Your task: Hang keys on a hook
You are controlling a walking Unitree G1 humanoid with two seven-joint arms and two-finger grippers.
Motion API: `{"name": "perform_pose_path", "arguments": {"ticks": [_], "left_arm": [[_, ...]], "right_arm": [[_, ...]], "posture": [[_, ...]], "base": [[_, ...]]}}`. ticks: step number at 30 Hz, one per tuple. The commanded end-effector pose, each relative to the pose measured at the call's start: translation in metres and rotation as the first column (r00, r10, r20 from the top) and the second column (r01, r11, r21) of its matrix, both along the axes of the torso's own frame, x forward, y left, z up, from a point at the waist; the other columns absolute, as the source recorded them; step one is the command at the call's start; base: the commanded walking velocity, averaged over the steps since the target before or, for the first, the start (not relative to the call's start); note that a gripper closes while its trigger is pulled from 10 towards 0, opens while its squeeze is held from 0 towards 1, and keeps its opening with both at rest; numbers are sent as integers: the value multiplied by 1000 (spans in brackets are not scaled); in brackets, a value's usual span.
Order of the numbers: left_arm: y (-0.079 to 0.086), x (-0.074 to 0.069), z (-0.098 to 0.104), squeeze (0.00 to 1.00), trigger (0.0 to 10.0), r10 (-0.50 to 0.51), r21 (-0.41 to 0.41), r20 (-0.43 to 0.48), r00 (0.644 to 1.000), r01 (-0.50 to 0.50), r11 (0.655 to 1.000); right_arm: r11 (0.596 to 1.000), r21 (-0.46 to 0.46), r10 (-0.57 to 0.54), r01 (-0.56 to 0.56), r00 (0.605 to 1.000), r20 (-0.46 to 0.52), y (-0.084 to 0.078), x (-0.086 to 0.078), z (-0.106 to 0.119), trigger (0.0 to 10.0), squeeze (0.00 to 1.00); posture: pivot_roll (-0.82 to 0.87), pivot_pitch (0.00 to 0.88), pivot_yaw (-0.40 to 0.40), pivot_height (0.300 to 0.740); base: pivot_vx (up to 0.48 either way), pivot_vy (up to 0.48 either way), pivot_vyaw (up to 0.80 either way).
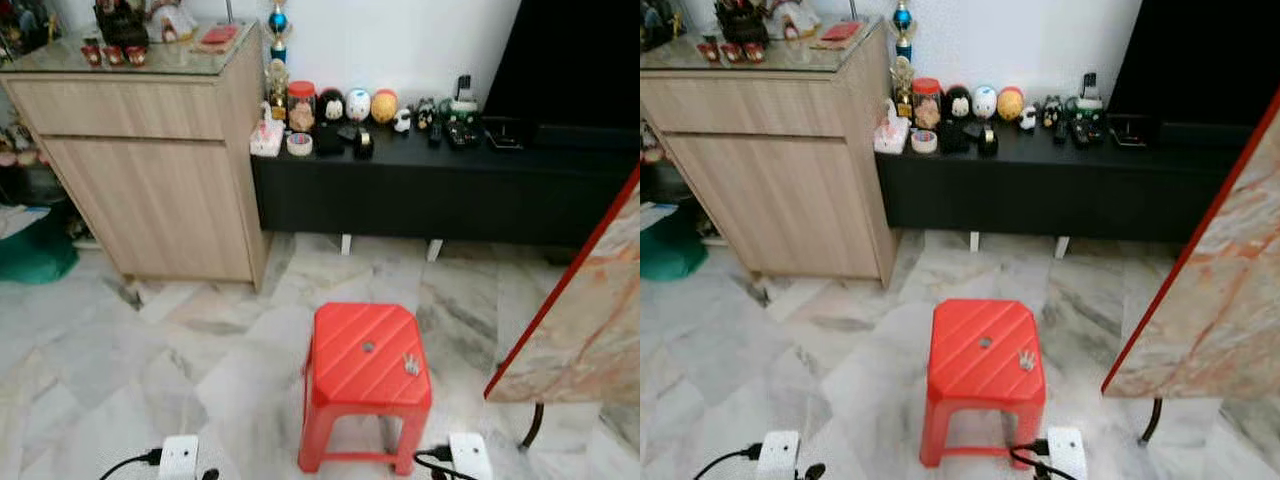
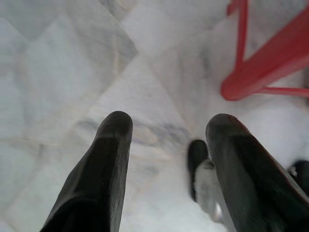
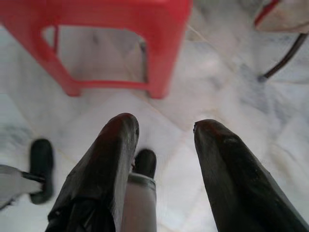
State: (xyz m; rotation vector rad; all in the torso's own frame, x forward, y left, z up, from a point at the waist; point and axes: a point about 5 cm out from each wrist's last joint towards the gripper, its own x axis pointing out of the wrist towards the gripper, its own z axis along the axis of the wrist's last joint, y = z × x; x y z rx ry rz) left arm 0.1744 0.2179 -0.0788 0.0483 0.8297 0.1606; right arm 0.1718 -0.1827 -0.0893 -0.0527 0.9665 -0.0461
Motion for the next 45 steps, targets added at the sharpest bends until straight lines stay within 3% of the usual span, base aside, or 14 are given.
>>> {"name": "perform_pose_path", "arguments": {"ticks": [1,29,45], "left_arm": [[-4,-2,-2,0,10000,-6,-4,-12,1000,6,1000],[-5,3,1,0,10000,-6,-9,14,1000,6,1000],[-5,3,1,0,10000,-5,-9,15,1000,5,1000]], "right_arm": [[1000,-13,-15,14,1000,-15,-8,-6,-2,10000,0],[1000,10,-6,5,1000,17,-7,-4,0,10000,0],[1000,20,-3,2,999,36,-6,-3,1,10000,0]], "posture": [[23,0,-7,740],[24,0,-8,740],[24,0,-7,740]], "base": [[0,0,0],[0,0,117],[265,0,298]]}}
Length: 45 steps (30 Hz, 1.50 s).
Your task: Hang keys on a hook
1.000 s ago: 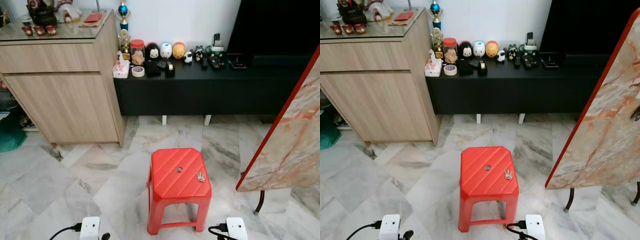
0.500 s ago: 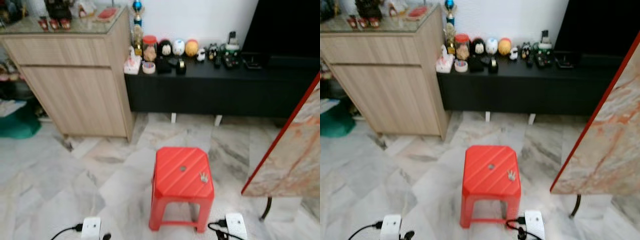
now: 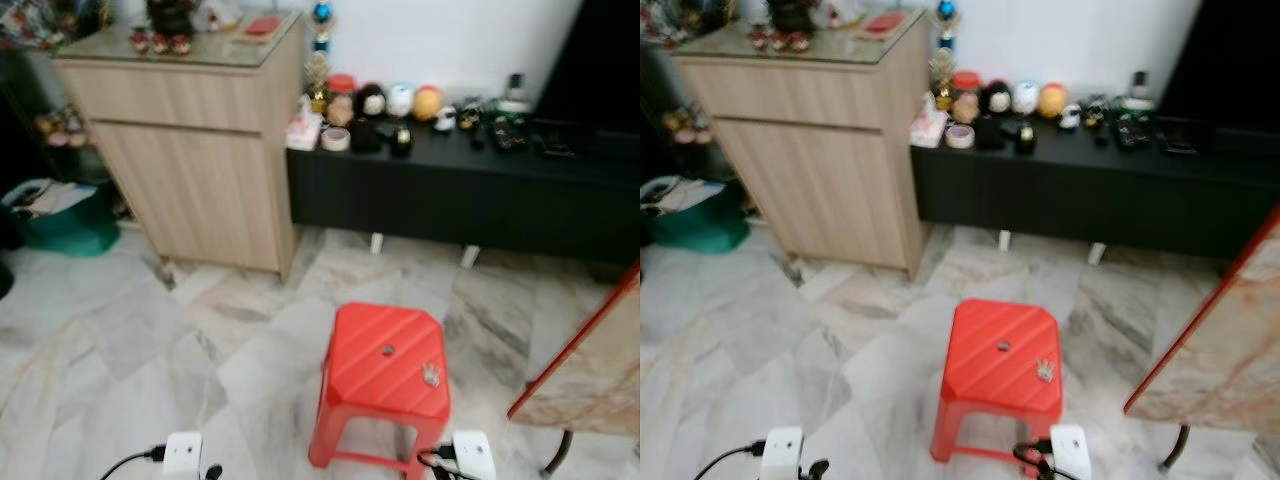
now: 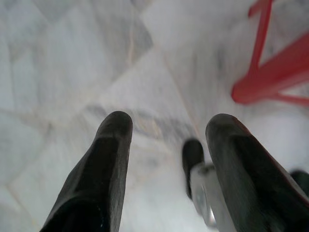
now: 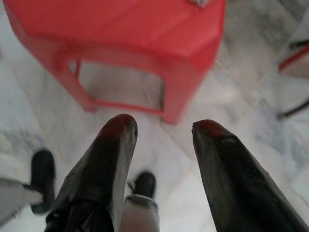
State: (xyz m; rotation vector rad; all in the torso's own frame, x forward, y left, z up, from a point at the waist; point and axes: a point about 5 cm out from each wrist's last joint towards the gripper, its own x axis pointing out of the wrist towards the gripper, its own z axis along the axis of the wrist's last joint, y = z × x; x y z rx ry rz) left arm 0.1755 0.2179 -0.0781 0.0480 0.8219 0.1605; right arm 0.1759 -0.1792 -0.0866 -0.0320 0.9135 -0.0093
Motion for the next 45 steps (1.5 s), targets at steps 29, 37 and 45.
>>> {"name": "perform_pose_path", "arguments": {"ticks": [29,37,45], "left_arm": [[4,58,44,0,10000,-75,48,326,942,63,997],[-4,84,77,0,10000,-142,84,536,832,114,990],[-8,75,87,0,10000,-186,113,621,761,148,982]], "right_arm": [[993,-13,-111,115,979,172,-13,-4,7,10000,0],[995,-29,-82,94,959,270,-13,-2,13,10000,0],[938,-347,264,16,618,740,-12,78,99,10000,0]], "posture": [[7,0,-5,740],[1,0,-5,740],[0,0,-8,740]], "base": [[78,0,0],[0,0,0],[0,0,0]]}}
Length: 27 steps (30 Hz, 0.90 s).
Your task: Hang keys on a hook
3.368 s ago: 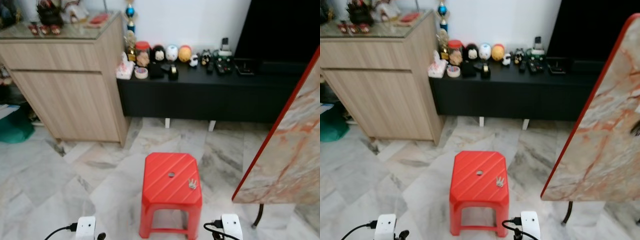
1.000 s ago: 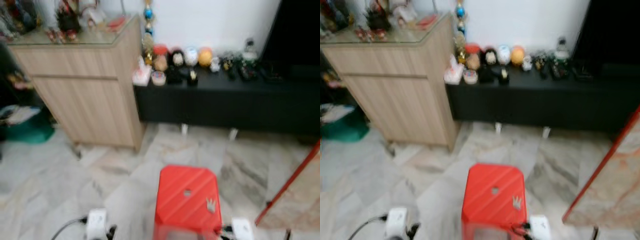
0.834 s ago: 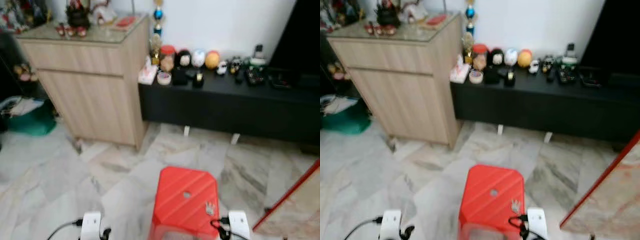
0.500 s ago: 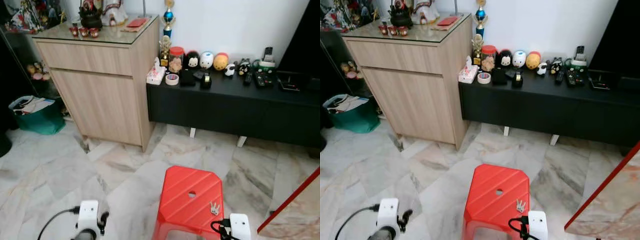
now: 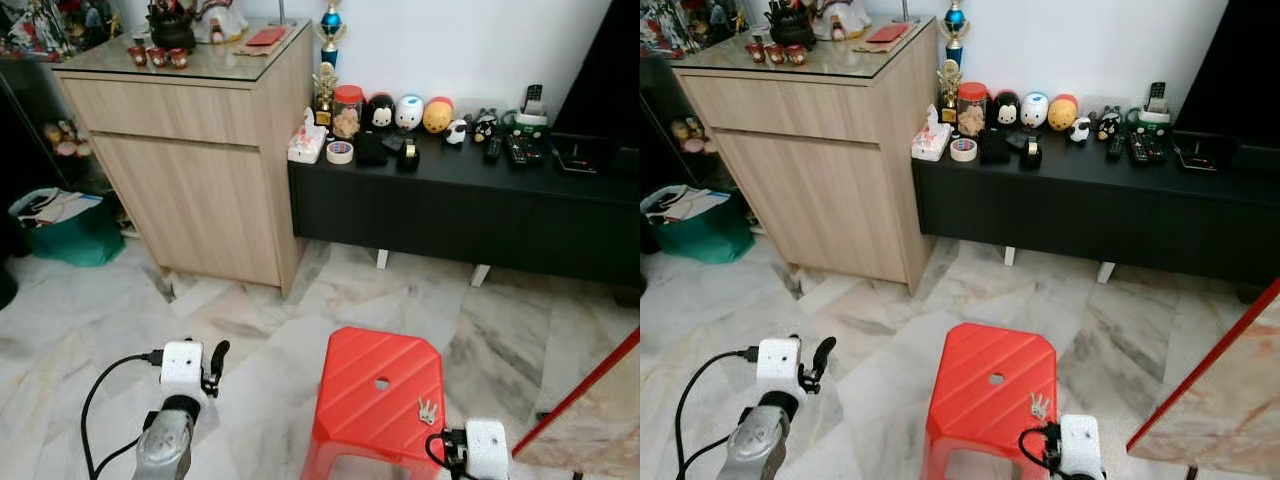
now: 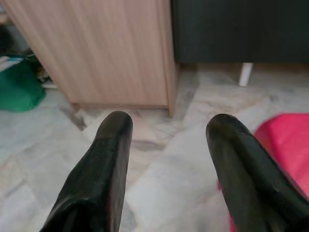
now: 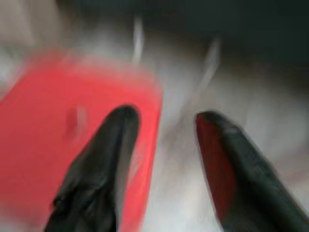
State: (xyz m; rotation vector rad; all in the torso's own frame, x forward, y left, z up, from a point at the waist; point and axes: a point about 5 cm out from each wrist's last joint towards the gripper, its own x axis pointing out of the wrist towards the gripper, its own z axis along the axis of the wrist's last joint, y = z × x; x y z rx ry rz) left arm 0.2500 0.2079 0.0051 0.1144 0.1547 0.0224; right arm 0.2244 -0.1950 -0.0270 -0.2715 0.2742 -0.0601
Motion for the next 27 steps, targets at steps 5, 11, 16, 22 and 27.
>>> {"name": "perform_pose_path", "arguments": {"ticks": [5,11,16,22,27], "left_arm": [[-1,-3,9,0,10000,-18,0,67,998,18,1000],[1,0,21,0,10000,-13,4,111,994,13,1000],[2,4,35,0,10000,-14,7,164,986,13,1000],[-1,7,39,0,10000,-7,-8,171,985,8,1000],[-1,6,42,0,10000,2,-25,170,985,3,1000]], "right_arm": [[996,-4,84,-88,943,322,19,24,46,10000,0],[990,144,-32,-4,968,248,14,37,50,10000,0],[989,147,-71,31,959,276,12,34,52,10000,0],[978,203,-107,54,959,263,10,34,54,10000,0],[971,229,-135,72,952,274,10,40,63,10000,0]], "posture": [[1,0,-8,740],[6,0,-12,740],[13,0,-16,740],[14,0,-12,740],[14,0,-12,740]], "base": [[0,0,0],[0,0,0],[0,0,0],[0,0,0],[0,0,0]]}}
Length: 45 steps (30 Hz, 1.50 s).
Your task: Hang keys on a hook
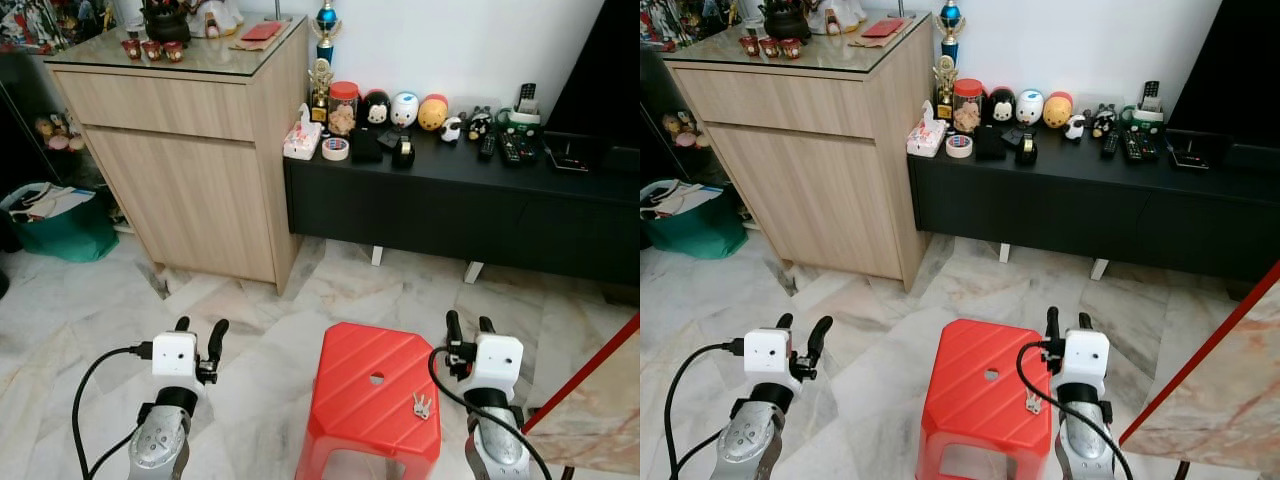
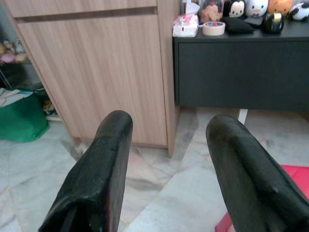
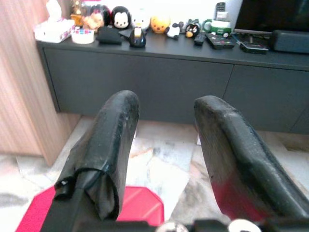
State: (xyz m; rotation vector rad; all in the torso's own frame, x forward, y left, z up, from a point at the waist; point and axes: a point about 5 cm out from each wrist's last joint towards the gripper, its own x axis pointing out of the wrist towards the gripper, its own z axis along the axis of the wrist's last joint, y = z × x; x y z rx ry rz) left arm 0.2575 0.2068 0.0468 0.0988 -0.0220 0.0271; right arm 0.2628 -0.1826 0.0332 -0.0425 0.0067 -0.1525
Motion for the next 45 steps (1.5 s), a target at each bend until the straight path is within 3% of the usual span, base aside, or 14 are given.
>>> {"name": "perform_pose_path", "arguments": {"ticks": [1,5,6,8,11,16,24,29,32,40,45], "left_arm": [[0,-3,1,0,10000,-3,-25,-10,1000,2,1000],[-1,-5,2,0,10000,-19,-47,-22,1000,18,999],[-3,-5,2,0,10000,-31,-64,-26,999,30,998],[-3,-5,3,0,10000,-39,-66,-32,999,36,997],[-5,0,8,0,10000,-51,-103,-34,998,47,994],[-7,3,12,0,10000,-57,-161,-51,997,48,986],[-3,-6,19,0,10000,-32,-154,-35,999,26,988],[-1,-10,22,0,10000,-37,-178,-55,998,27,984],[-1,-8,21,0,10000,-26,-207,-64,998,13,978],[1,-4,13,0,10000,-30,-166,-109,994,12,986],[5,0,12,0,10000,-2,-144,-88,996,-11,990]], "right_arm": [[999,40,-30,31,999,-24,-3,2,2,10000,0],[996,80,-26,31,998,-59,-4,2,2,10000,0],[998,56,-6,12,994,-111,-4,4,0,10000,0],[999,52,-11,18,992,-123,-4,6,1,10000,0],[998,64,7,0,994,-107,-2,16,15,10000,0],[995,85,66,-52,982,-179,4,23,19,10000,0],[992,109,71,-61,994,-87,5,18,41,10000,0],[993,91,85,-68,977,-193,5,10,35,10000,0],[994,92,80,-63,977,-196,2,10,33,10000,0],[994,97,72,-54,980,-185,-2,14,33,10000,0],[995,88,60,-44,981,-187,-4,14,28,10000,0]], "posture": [[14,0,-11,740],[16,0,-10,740],[16,0,-10,740],[16,0,-11,740],[18,0,-13,740],[15,0,-16,740],[19,0,-19,740],[22,0,-26,740],[22,0,-25,740],[19,0,-24,740],[17,0,-18,740]], "base": [[0,0,0],[0,0,0],[0,0,0],[0,0,0],[0,0,0],[0,0,0],[0,0,0],[0,0,0],[0,0,0],[0,0,0],[0,0,0]]}}
